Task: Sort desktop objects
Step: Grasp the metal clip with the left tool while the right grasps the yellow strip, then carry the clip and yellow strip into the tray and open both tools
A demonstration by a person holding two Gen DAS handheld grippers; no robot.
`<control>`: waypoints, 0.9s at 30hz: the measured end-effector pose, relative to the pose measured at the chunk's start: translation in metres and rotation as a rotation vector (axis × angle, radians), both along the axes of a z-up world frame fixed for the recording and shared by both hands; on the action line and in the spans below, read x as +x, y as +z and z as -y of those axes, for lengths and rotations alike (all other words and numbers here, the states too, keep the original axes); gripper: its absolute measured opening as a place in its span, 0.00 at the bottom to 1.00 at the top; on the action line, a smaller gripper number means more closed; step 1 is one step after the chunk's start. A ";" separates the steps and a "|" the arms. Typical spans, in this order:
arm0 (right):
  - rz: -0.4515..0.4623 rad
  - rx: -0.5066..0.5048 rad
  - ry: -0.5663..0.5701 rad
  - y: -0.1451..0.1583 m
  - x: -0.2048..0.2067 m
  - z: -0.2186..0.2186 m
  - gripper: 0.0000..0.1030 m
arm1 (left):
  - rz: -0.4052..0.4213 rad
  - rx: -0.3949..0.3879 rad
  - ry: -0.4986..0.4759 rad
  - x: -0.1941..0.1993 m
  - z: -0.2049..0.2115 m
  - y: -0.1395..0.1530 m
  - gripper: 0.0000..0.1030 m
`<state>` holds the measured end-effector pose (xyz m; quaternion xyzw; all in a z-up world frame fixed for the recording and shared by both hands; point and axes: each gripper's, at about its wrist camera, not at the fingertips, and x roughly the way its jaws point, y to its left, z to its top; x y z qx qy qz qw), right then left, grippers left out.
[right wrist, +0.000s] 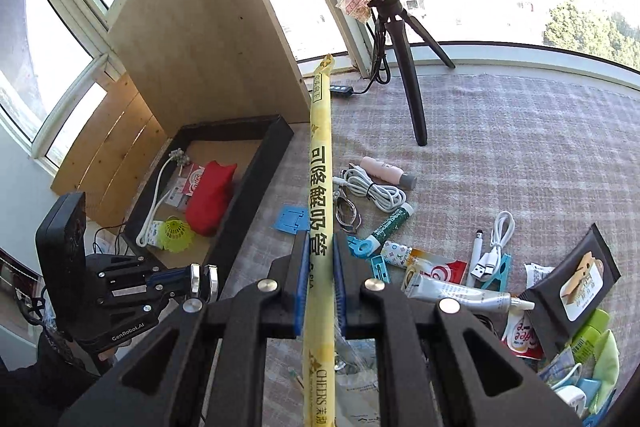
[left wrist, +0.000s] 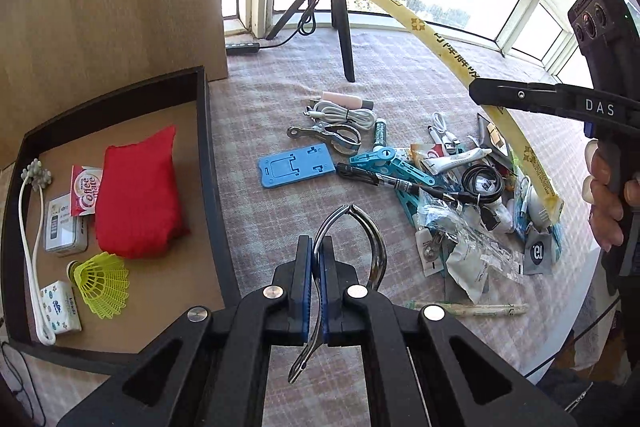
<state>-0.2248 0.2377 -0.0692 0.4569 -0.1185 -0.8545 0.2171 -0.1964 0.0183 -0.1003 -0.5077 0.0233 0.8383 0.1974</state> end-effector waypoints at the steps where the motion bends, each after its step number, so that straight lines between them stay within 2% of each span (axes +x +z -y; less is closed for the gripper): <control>1: -0.010 -0.011 0.003 0.005 0.002 0.007 0.11 | -0.011 0.002 0.014 0.000 0.009 0.004 0.03; 7: -0.030 -0.112 0.023 0.019 0.005 0.061 0.11 | -0.077 -0.034 0.164 0.002 0.087 0.026 0.03; 11: -0.013 -0.133 0.049 0.013 -0.002 0.110 0.11 | -0.104 -0.073 0.272 -0.001 0.142 0.034 0.03; 14: 0.019 -0.146 0.067 0.004 -0.009 0.147 0.11 | -0.116 -0.100 0.318 -0.005 0.172 0.037 0.03; 20: 0.025 -0.118 0.081 -0.004 -0.022 0.197 0.11 | -0.143 -0.135 0.371 -0.021 0.209 0.042 0.03; 27: 0.027 -0.090 0.059 -0.005 -0.037 0.218 0.11 | -0.155 -0.159 0.383 -0.047 0.220 0.037 0.03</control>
